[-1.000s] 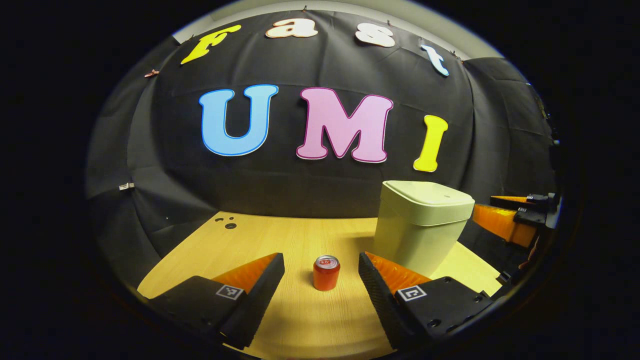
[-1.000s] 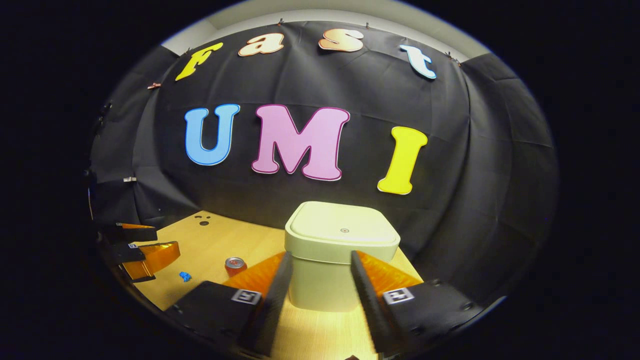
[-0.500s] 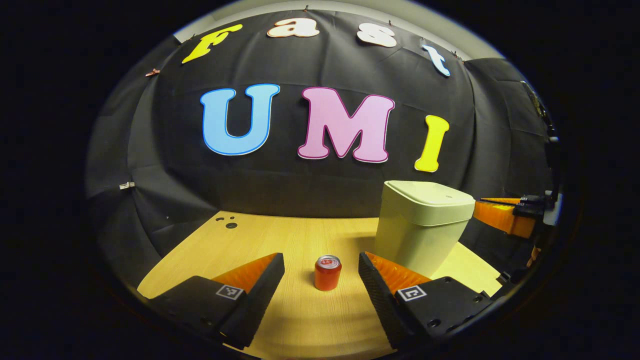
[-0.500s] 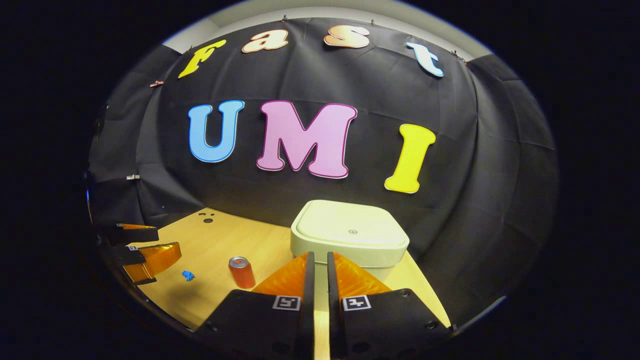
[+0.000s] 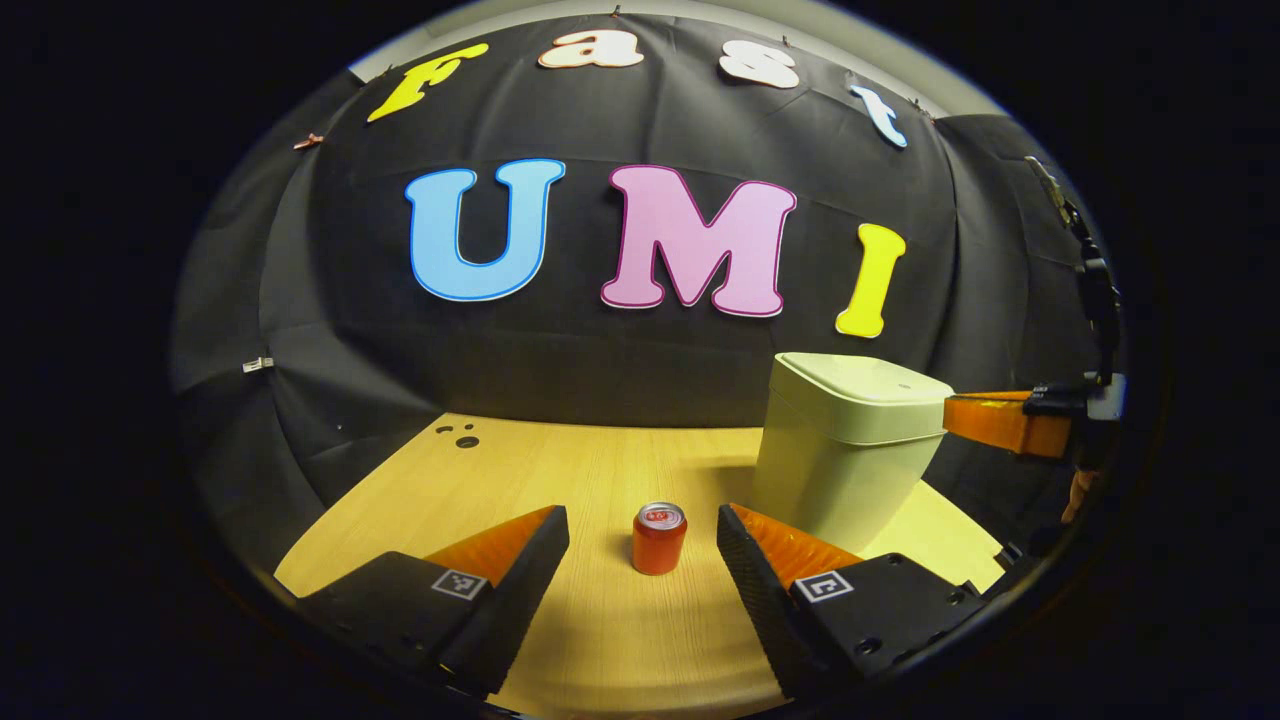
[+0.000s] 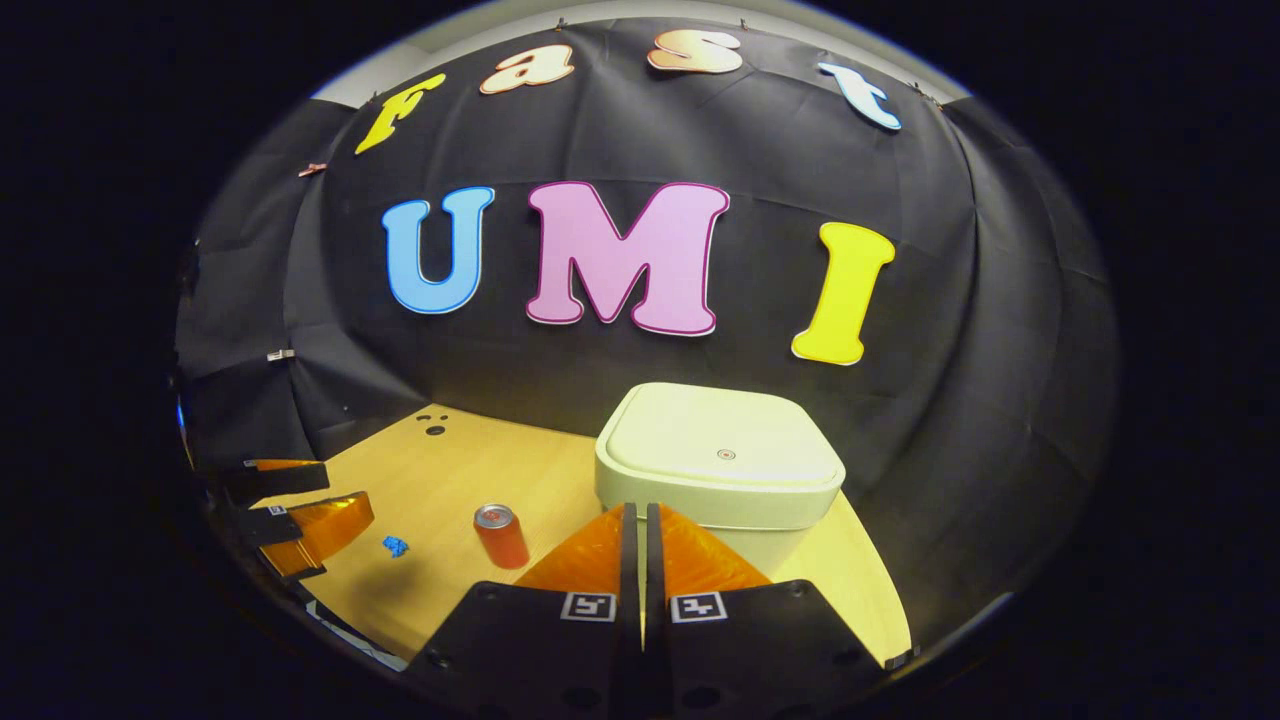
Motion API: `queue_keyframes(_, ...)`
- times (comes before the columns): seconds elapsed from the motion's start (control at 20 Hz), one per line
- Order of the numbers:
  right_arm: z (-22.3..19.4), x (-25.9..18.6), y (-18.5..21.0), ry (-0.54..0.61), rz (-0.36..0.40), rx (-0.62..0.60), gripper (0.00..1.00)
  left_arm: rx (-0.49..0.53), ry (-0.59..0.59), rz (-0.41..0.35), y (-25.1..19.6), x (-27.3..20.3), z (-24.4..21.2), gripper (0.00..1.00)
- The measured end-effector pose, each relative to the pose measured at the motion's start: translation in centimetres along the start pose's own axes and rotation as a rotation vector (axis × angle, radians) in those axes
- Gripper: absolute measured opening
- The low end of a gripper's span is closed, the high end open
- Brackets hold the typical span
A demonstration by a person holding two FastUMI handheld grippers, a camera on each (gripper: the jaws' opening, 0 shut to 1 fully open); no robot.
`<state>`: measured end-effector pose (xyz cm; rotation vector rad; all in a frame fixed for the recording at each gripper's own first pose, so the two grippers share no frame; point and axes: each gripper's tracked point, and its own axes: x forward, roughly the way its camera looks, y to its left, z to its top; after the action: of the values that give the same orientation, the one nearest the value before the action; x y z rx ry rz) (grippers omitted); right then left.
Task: Press the lid of the desktop garbage bin to open it, pick up the crumpled paper on the desktop and throw it into the bin, then pick up the pop can on the desktop and drop it into the bin, and finally close the garbage bin lid.
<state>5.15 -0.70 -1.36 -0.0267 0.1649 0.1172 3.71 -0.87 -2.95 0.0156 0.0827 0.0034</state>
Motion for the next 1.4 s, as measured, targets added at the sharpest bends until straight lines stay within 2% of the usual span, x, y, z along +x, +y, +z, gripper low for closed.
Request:
queue_keyframes(0.2,0.9,1.1,-1.6,0.019,-0.024,0.038,0.05,0.007,0.008,-0.003,-0.3,0.3,-0.1,0.96)
queue_keyframes(0.65,4.0,6.1,-5.3,0.016,-0.064,0.013,0.05,-0.002,0.022,0.031,0.4,1.0,0.0,0.96)
queue_keyframes(1.05,2.9,9.4,-5.4,0.069,-0.056,-0.002,0.05,-0.034,0.046,0.097,2.7,1.5,-0.6,0.96)
queue_keyframes(1.4,1.9,9.3,-5.2,0.087,-0.055,-0.006,0.05,-0.047,0.051,0.127,3.4,1.8,-0.8,0.96)
